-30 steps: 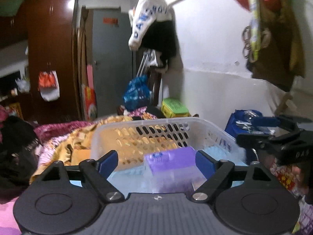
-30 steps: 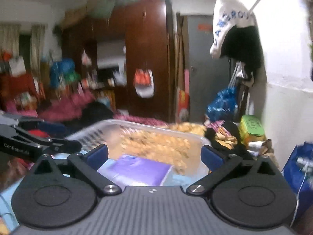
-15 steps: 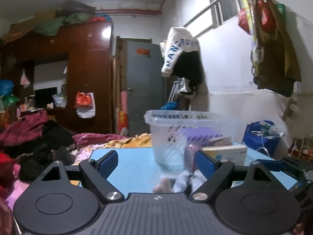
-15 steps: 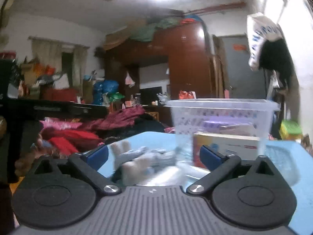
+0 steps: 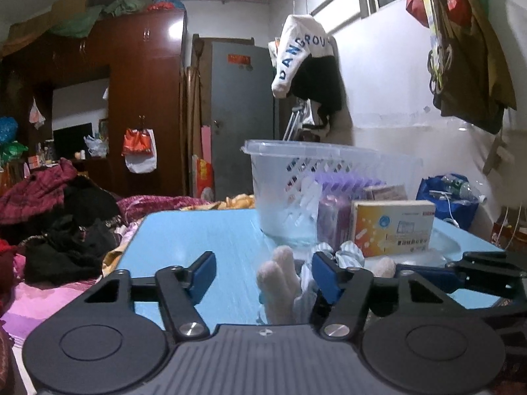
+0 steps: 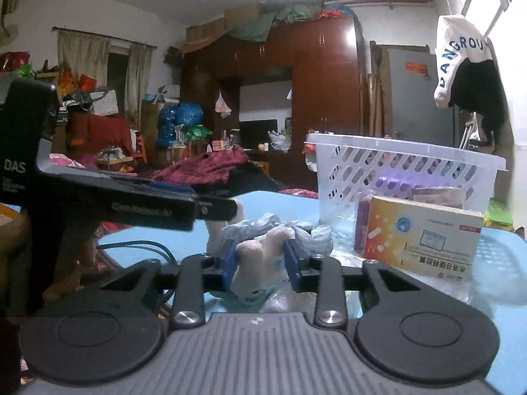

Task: Organize objects
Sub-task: 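Close the left tool on the white fuzzy gloves while the right tool grips them too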

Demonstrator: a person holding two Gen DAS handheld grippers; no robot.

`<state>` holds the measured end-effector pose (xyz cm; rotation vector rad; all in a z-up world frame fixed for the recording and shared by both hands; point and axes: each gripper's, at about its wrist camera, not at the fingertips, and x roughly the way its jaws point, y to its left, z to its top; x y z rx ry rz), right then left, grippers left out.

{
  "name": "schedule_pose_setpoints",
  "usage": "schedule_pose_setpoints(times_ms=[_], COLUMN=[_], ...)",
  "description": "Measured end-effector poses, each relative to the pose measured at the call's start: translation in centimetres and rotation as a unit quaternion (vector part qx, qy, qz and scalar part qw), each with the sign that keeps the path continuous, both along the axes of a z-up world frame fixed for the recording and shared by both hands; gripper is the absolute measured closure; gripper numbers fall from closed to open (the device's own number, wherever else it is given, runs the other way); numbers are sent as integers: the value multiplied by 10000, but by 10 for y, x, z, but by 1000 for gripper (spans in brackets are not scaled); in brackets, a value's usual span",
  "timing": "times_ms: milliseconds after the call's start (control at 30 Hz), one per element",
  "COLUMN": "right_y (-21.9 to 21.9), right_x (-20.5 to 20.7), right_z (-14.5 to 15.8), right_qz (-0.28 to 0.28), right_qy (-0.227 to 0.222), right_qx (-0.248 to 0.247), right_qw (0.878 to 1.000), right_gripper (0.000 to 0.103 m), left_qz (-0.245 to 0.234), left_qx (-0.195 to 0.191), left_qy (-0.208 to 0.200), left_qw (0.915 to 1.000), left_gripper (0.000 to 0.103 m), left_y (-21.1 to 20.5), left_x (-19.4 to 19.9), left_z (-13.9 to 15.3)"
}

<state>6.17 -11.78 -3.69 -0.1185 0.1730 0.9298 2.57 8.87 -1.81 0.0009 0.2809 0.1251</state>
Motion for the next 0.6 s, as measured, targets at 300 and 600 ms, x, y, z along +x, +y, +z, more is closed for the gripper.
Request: schedule_pose_setpoints(times_ms=[300, 600], right_y=[11, -6], right_x=[-13, -8], right_z=[-9, -1], right_qz=[-41, 195], right_qy=[-242, -300], right_qx=[-124, 136], right_qw=[9996, 9993], right_gripper=[80, 88], left_qz=[-120, -290], left_qx=[57, -53], left_qy=[110, -141], left_qw=[9999, 9995], left_gripper=[78, 84], left_y=[-6, -9], left_x=[-1, -15], left_z=[-9, -2])
